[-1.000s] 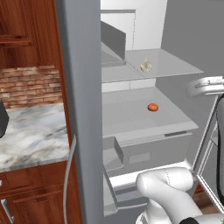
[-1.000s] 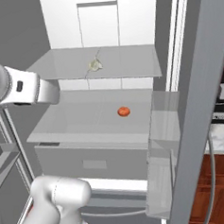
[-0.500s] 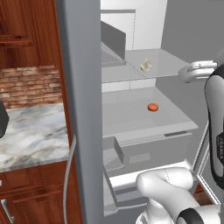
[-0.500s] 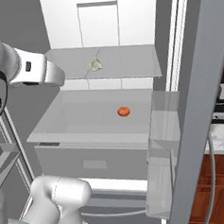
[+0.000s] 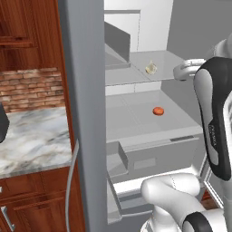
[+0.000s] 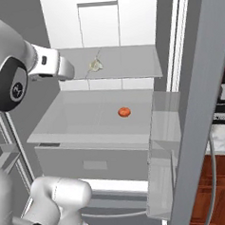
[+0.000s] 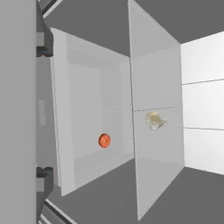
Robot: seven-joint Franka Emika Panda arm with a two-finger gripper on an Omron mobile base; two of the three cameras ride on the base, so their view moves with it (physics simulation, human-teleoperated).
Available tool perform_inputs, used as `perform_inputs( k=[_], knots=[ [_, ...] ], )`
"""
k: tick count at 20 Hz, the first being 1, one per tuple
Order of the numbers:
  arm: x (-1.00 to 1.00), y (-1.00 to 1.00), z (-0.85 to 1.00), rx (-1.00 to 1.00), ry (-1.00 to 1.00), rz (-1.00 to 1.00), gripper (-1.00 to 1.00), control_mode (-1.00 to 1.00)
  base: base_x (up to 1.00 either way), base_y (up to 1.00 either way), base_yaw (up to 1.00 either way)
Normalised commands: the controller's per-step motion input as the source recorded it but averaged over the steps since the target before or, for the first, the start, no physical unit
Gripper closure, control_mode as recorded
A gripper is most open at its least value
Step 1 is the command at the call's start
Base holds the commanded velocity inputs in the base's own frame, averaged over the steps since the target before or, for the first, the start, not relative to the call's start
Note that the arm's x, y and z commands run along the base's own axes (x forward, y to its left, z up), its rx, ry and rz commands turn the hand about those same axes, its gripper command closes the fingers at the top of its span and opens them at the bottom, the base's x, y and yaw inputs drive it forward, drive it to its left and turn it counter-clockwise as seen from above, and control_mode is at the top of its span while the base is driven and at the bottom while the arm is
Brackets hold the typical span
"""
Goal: Retrieve the bottle and the shaker from the cabinet and place them next to the mixing bowl on the counter. Then add garlic from the fridge to the mixing bowl.
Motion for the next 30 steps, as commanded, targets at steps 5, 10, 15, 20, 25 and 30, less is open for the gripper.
perform_inputs(
  k=[5,10,15,20,25,30],
  knots=[
    [0.39,0.0,-0.33,0.0,0.0,0.0,-1.0,-1.0,0.0,0.0,0.0],
    [0.37,0.0,0.0,0.0,0.0,0.0,-1.0,-1.0,0.0,0.0,0.0],
    [0.34,0.0,0.02,0.0,0.0,0.0,-1.0,-1.0,0.0,0.0,0.0],
    [0.34,0.0,0.0,0.0,0.0,0.0,-1.0,-1.0,0.0,0.0,0.0],
    [0.32,-0.02,0.0,0.0,0.0,0.0,-1.0,-1.0,0.0,0.0,0.0],
    [0.3,-0.01,-0.04,0.0,0.0,0.0,-1.0,-1.0,0.0,0.0,0.0]
  ],
)
